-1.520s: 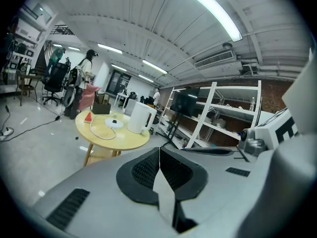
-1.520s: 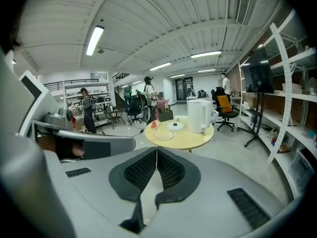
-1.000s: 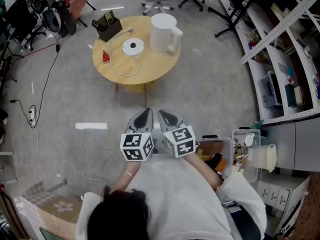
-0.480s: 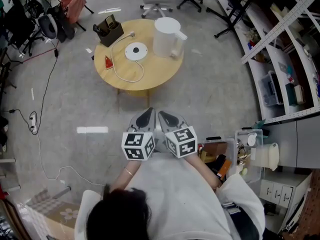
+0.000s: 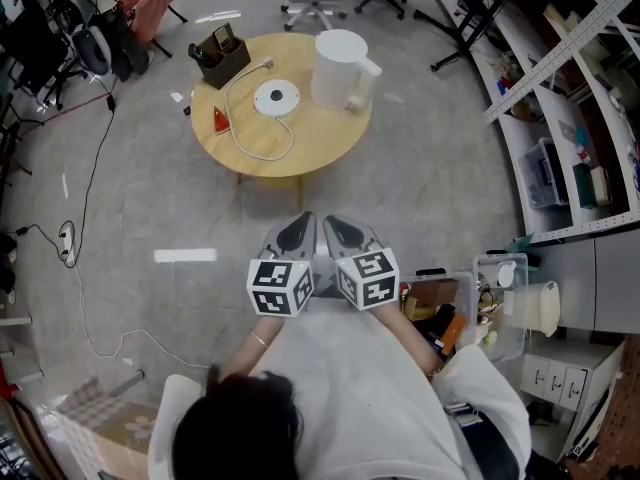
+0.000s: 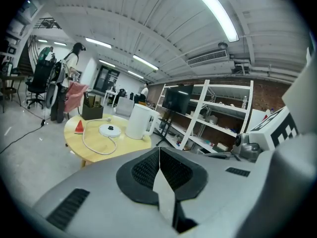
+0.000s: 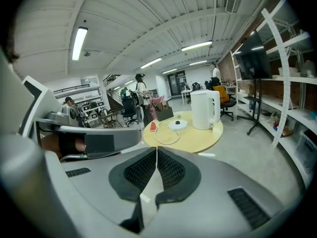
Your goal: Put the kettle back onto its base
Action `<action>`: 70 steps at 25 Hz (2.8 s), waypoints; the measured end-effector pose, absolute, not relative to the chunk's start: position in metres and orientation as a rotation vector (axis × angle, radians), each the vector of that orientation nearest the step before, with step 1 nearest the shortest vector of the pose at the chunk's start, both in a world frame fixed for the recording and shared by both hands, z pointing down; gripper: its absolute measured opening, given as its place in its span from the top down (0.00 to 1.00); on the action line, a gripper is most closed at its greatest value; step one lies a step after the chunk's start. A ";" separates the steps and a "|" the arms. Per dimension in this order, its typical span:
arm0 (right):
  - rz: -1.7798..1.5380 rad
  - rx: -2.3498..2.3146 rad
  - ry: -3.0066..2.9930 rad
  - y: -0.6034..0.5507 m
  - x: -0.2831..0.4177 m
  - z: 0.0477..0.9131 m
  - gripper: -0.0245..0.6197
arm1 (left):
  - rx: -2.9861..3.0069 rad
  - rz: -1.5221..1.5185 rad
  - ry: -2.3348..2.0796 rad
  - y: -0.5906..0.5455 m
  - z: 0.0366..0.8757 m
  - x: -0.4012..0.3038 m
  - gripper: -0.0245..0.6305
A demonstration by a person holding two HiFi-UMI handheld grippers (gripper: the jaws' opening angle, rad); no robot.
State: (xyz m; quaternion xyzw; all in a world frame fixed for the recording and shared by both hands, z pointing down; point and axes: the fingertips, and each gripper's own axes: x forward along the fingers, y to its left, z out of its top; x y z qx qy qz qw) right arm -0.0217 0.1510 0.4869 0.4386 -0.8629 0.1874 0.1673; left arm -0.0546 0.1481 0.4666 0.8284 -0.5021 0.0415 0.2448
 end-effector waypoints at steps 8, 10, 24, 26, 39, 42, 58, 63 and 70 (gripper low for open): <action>0.530 1.265 -2.479 0.145 -0.028 0.480 0.92 | 2.272 0.103 -1.358 0.145 0.464 -0.057 0.92; 0.526 1.278 -2.483 0.145 -0.027 0.478 0.92 | 2.274 0.102 -1.358 0.145 0.464 -0.057 0.92; 0.459 1.367 -2.461 0.137 -0.017 0.470 0.92 | 2.259 0.109 -1.371 0.144 0.463 -0.064 0.92; 0.447 1.387 -2.447 0.135 -0.014 0.470 0.92 | 2.261 0.107 -1.374 0.143 0.462 -0.063 0.92; 0.452 1.357 -2.487 0.109 -0.020 0.471 0.92 | 2.272 0.130 -1.409 0.121 0.461 -0.065 0.92; 0.445 1.354 -2.492 0.101 -0.024 0.468 0.92 | 2.257 0.124 -1.425 0.113 0.460 -0.070 0.92; 0.446 1.364 -2.457 0.041 -0.015 0.478 0.92 | 2.221 0.140 -1.417 0.056 0.476 -0.068 0.92; 0.448 1.355 -2.444 0.014 -0.013 0.482 0.92 | 2.203 0.146 -1.416 0.029 0.480 -0.067 0.92; 0.457 1.361 -2.431 -0.023 -0.004 0.484 0.92 | 2.179 0.165 -1.413 -0.007 0.485 -0.060 0.92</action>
